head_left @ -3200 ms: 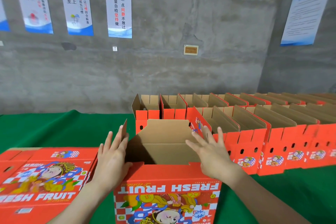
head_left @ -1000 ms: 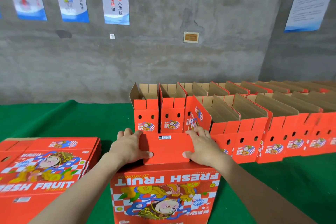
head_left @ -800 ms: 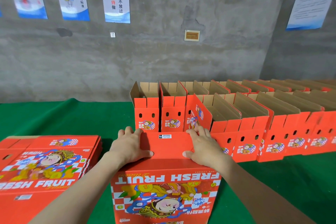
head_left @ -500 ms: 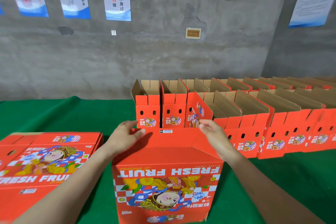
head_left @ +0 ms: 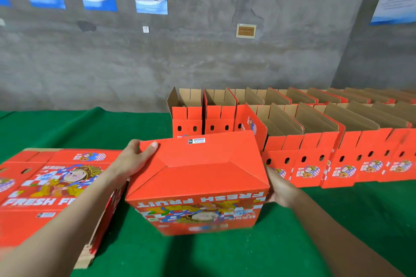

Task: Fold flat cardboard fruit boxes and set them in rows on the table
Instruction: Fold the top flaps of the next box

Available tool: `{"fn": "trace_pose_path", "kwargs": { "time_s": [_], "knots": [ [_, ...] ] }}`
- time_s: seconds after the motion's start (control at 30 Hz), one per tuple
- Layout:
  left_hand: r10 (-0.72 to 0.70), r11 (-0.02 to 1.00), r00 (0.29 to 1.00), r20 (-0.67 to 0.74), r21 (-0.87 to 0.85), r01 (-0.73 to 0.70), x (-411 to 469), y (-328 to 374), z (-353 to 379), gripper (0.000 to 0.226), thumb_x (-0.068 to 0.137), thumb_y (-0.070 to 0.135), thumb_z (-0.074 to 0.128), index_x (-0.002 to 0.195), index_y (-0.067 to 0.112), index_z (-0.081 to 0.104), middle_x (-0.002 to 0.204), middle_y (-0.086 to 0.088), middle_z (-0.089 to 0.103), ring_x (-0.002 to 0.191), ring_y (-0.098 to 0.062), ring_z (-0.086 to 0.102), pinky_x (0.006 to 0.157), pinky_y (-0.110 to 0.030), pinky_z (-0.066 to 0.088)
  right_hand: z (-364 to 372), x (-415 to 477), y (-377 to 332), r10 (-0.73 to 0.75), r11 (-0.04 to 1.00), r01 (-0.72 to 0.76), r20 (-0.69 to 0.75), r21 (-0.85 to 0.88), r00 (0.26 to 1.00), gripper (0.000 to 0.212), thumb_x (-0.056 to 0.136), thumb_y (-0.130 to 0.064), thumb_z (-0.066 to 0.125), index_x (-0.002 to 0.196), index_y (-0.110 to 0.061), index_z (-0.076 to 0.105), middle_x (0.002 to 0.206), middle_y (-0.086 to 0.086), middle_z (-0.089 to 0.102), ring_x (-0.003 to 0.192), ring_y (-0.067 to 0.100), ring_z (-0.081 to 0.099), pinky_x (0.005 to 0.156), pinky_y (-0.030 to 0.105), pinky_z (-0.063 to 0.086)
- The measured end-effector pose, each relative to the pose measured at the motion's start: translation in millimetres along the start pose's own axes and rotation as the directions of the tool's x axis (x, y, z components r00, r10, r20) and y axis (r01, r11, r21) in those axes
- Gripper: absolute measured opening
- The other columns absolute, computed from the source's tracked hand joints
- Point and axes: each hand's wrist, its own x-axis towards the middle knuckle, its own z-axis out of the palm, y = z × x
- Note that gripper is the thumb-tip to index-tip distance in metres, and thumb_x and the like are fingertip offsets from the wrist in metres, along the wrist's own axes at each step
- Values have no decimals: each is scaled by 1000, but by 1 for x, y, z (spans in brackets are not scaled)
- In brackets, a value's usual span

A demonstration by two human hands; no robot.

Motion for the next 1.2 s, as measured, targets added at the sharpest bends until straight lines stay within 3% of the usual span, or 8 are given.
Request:
{"fn": "trace_pose_path", "kwargs": {
  "time_s": [0.1,0.27,0.43,0.57,0.73,0.97,1.1,1.2],
  "knots": [
    [-62,979,995,-84,-197,44,3,-4,-2,48,87,60,48,102,14,48,88,-6,61,76,-18,57,66,-30,45,-2,-1,-18,-10,985,4,-32,-171,999,108,55,-92,33,135,-21,44,124,14,60,105,29,60,91,46,47],
    [-131,928,972,-193,-368,52,8,-9,-1,38,95,53,39,79,19,43,74,-1,48,70,-18,44,65,-33,34,-10,-5,-35,-103,959,119,74,-256,992,106,50,-91,40,145,-46,25,131,6,57,95,22,66,78,40,54],
    [-91,911,952,-291,-411,-38,7,-18,1,18,96,22,45,79,21,51,79,6,50,79,-13,44,65,-19,36,-16,-10,-39,-259,953,286,225,-96,939,84,61,-64,67,137,-48,34,69,-9,62,54,9,52,54,25,40],
    [-74,954,979,-190,-299,14,5,-26,11,21,84,-1,62,105,1,56,94,-6,56,94,-18,51,77,-22,40,1,-14,-35,-375,918,388,137,-85,917,78,58,-29,88,120,-48,45,88,1,52,76,16,57,60,29,55],
    [-51,982,998,-41,-182,42,-3,-20,36,33,87,6,63,119,3,57,128,-13,55,122,-23,50,100,-28,36,40,1,3,-596,584,405,-33,-704,802,63,81,-24,71,118,-59,33,104,-4,37,97,27,55,78,30,43],
    [46,996,976,213,-82,-29,-25,-10,77,46,93,12,57,137,12,44,142,-9,46,115,-21,54,104,-30,39,72,24,56,-400,558,230,-15,-797,916,72,92,-2,49,142,-49,28,137,14,21,122,34,46,105,36,39],
    [270,961,934,235,-1,-278,-32,0,95,73,91,4,55,150,26,17,155,-11,21,136,-26,36,113,-31,28,86,25,79,-320,463,177,22,-868,947,78,95,-10,48,145,-54,9,153,28,-6,130,38,43,107,34,38],
    [486,852,846,218,97,-514,-36,12,106,90,86,-2,54,143,47,3,157,-8,-5,141,-27,23,107,-15,20,90,29,95,-312,401,158,28,-902,950,87,93,-11,52,142,-58,-2,150,31,-23,143,44,15,108,37,38]
  ]
}}
